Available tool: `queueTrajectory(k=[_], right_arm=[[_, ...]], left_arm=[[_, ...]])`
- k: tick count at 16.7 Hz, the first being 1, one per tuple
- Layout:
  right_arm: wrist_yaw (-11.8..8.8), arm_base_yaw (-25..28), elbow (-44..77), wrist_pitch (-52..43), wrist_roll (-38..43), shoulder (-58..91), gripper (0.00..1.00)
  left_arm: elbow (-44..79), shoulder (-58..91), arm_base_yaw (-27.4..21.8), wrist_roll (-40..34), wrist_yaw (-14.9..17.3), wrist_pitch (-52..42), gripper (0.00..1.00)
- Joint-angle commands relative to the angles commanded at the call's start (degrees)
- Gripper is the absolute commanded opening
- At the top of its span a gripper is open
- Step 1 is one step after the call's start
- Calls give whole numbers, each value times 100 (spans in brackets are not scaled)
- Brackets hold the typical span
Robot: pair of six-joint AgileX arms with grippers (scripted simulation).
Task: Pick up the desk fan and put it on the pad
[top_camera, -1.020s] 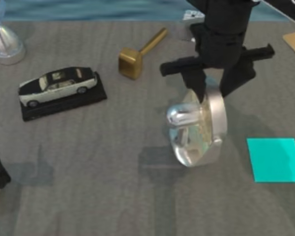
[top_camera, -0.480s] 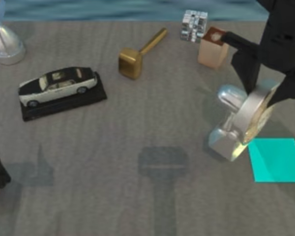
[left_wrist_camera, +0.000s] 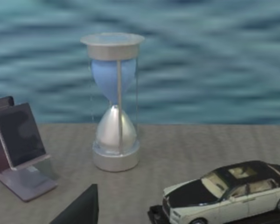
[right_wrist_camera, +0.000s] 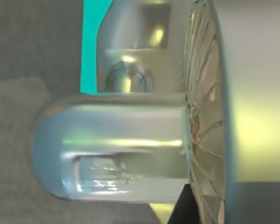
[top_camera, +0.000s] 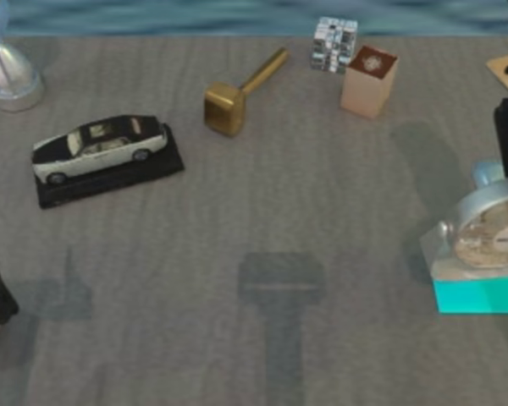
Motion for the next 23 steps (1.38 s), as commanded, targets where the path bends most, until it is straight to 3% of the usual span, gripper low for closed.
queueTrajectory(k=[3, 17, 23], right_arm=[[6, -108, -266, 70, 386, -178, 0], [6, -125, -957, 849, 384, -89, 0], [6, -125, -957, 849, 384, -89, 45]], left_arm=[[0, 0, 0, 0, 0, 0, 100], [0, 0, 0, 0, 0, 0, 100], [0, 0, 0, 0, 0, 0, 100]])
